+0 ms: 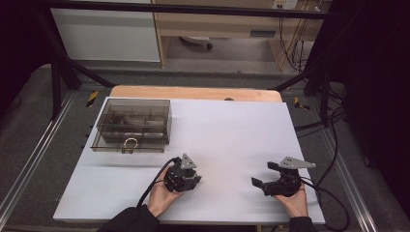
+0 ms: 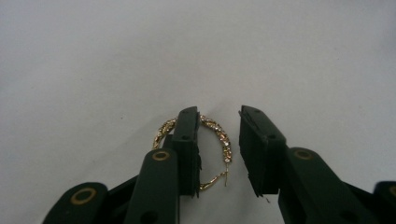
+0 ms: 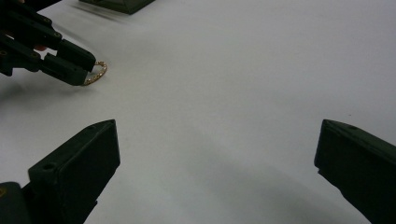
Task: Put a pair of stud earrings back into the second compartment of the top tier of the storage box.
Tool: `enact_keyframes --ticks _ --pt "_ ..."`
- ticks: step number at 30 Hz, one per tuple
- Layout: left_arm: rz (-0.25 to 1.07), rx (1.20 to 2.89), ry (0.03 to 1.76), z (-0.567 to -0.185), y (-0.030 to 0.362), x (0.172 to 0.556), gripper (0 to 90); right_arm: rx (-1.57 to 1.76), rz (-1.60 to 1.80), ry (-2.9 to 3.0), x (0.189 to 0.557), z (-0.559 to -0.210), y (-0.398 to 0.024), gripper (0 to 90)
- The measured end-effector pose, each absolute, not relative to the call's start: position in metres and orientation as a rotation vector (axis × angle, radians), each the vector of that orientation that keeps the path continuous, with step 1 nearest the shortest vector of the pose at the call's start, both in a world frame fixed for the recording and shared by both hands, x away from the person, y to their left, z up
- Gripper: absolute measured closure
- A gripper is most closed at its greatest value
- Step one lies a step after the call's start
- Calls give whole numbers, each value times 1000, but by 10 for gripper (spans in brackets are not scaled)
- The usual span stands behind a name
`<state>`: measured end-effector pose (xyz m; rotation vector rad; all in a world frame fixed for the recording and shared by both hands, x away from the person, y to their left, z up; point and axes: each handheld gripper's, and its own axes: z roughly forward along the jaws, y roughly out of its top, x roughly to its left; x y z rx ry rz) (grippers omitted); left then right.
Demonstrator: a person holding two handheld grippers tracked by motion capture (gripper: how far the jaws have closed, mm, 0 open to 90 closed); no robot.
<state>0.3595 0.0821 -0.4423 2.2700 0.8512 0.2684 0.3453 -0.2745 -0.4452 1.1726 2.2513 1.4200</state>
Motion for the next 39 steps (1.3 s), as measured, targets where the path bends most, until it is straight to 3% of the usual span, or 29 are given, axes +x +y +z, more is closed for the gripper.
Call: enact_keyframes --ticks 13,39 --pt "279 2274 856 -446 80 358 827 1175 1420 2250 345 -445 -275 5" --pt "256 2241 841 -429 87 355 858 1177 1422 2250 345 -445 -275 5"
